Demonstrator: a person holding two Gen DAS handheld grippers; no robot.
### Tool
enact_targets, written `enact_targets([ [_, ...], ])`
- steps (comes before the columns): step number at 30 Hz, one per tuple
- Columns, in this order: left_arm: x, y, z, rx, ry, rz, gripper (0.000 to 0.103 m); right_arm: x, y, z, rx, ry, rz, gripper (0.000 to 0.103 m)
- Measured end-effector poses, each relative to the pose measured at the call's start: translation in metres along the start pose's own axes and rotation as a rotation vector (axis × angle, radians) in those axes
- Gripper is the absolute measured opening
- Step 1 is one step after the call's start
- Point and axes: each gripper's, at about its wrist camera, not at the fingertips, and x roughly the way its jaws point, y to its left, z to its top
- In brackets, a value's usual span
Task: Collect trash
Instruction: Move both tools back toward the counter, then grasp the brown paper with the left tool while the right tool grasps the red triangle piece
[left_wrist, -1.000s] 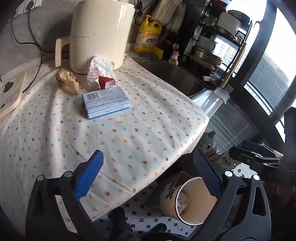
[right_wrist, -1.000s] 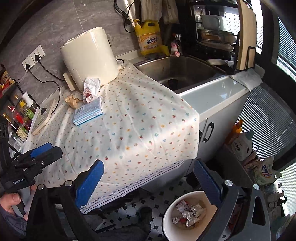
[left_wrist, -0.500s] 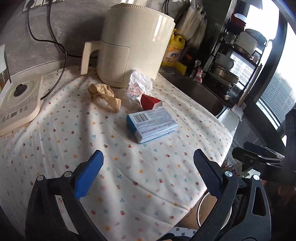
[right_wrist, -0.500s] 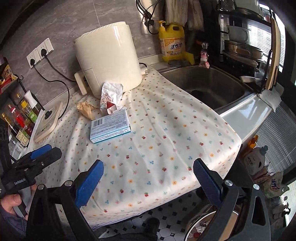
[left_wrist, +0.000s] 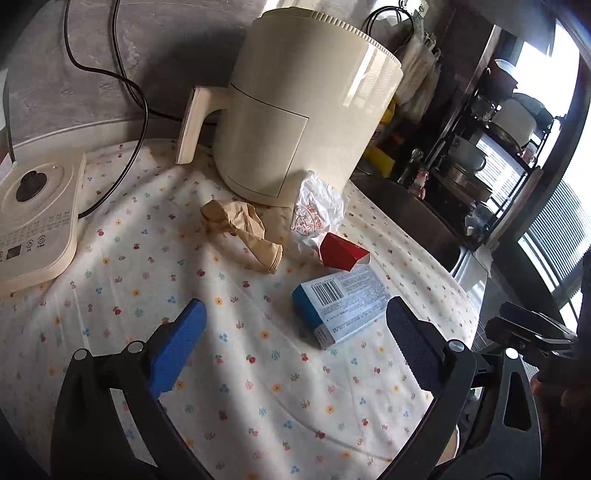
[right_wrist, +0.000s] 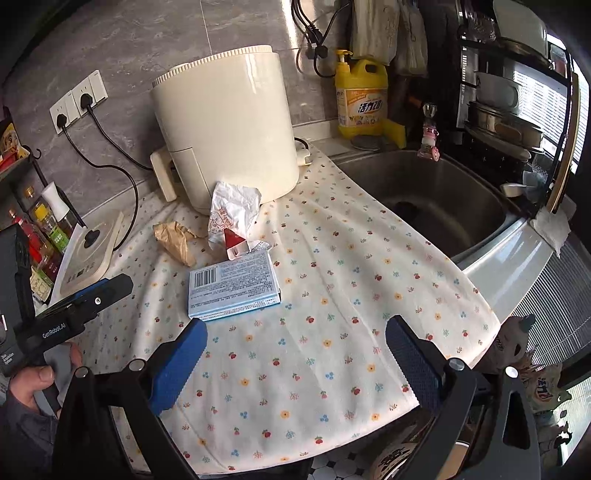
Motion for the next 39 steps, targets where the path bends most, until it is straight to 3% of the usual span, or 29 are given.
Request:
enact_targets([
  [4,0.014,0.005,0.01,-0.01,0.007,-0.014,0.096,0.008,0.003,0.009,-0.001,-0.002,0.003,0.095],
  [12,0.056,0.022,0.023,-0.045,0.076,-0.04,0.078,0.038,0.009,0.03,0.01,0.028,0.019,0.086],
  [22,0.089,0.039,0.042,-0.074,0.094,-0.07,0.07,0.085,0.035,0.053,-0.037,0.103,0.056,0.075],
  [23,0.093,0.043,0.043,-0.093,0.105,-0.079,0.062,0.089,0.038,0.055,-0.043,0.105,0.057,0.075],
  [26,0.104,0.049,0.042,-0.143,0.152,-0.094,0.022,0.099,0.045,0.063,-0.057,0.111,0.063,0.075],
  [29,0.101,0.05,0.04,-0.146,0.142,-0.096,0.014,0.111,0.053,0.067,-0.066,0.131,0.075,0.074],
  [32,0.09,0.049,0.04,-0.128,0.117,-0.087,0.014,0.121,0.061,0.072,-0.083,0.143,0.045,0.066],
  [39,0.063,0.06,0.04,-0.128,0.077,-0.031,0.014,0.142,0.08,0.076,-0.122,0.166,0.045,0.064],
])
